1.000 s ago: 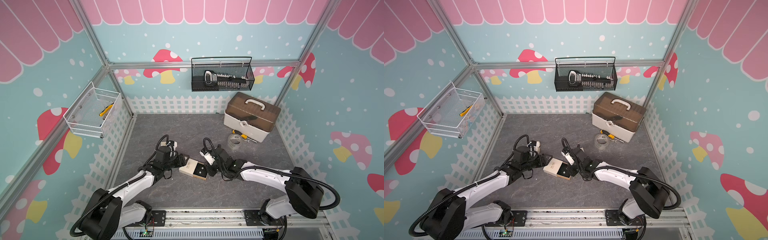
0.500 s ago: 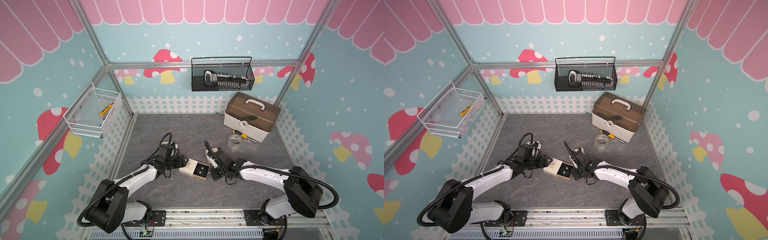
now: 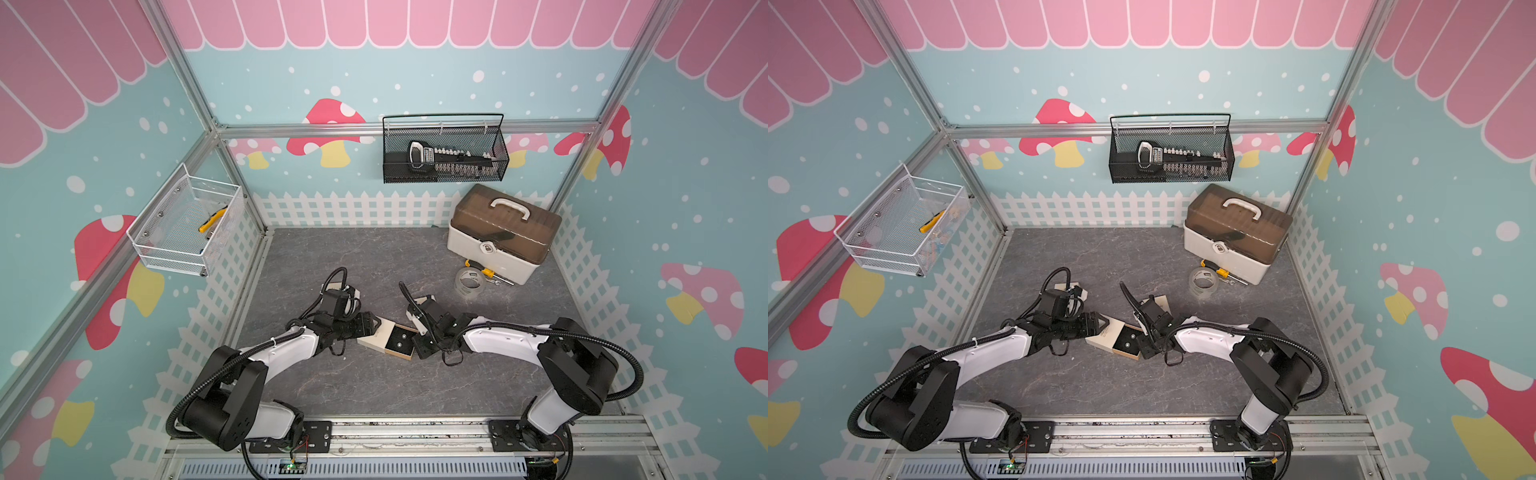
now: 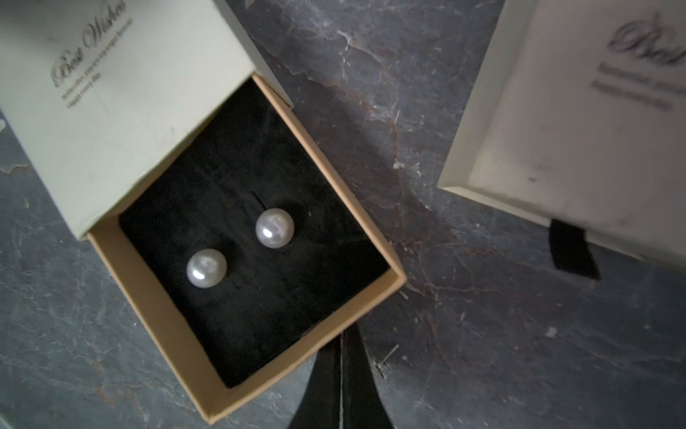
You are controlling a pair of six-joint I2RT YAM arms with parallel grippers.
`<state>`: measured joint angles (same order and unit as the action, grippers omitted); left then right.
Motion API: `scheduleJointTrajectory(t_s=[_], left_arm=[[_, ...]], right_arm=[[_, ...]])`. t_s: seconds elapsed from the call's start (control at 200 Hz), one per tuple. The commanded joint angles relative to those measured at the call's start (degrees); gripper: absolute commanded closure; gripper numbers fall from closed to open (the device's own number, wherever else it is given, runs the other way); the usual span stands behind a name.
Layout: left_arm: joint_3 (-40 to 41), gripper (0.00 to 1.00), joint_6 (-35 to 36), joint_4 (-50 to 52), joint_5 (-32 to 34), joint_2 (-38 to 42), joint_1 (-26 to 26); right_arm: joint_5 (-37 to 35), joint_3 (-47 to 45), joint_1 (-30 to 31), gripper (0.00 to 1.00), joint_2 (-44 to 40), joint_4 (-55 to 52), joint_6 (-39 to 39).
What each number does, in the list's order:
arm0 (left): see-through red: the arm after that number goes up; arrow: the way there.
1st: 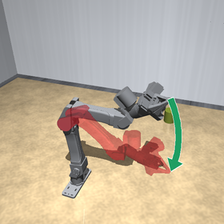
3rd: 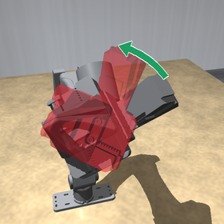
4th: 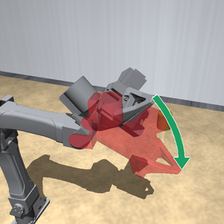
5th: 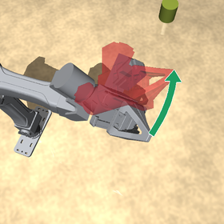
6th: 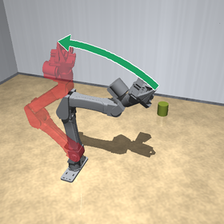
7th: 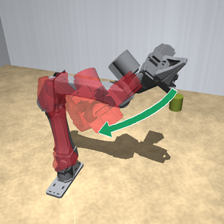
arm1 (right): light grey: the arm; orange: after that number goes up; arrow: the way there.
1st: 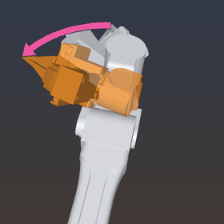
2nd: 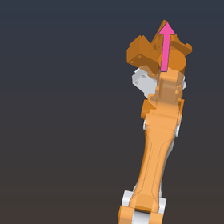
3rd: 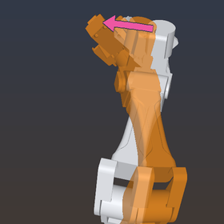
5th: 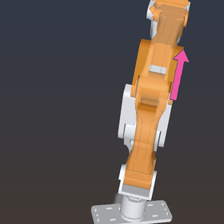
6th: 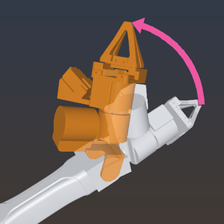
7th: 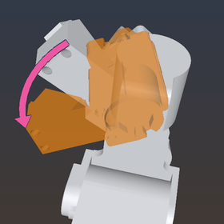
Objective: Place the earrings into the drawer-style jewelry box
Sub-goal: Close the drawer of the jewelry box.
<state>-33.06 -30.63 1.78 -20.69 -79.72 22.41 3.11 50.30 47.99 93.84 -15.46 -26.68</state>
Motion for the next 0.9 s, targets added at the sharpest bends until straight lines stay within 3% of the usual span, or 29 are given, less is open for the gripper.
scheduleJointTrajectory(t_s=[0.0, 0.895], left_arm=[[1.75, 0.26, -0.87, -3.40, -1.57, -0.30, -0.09], [5.72, 0.27, -2.75, -8.60, -3.34, 1.55, -1.10]], right_arm=[[1.75, 1.68, -0.09, 1.00, 1.32, 2.98, -0.74], [7.48, 7.55, 0.00, 1.00, 8.87, 9.22, -2.42]])
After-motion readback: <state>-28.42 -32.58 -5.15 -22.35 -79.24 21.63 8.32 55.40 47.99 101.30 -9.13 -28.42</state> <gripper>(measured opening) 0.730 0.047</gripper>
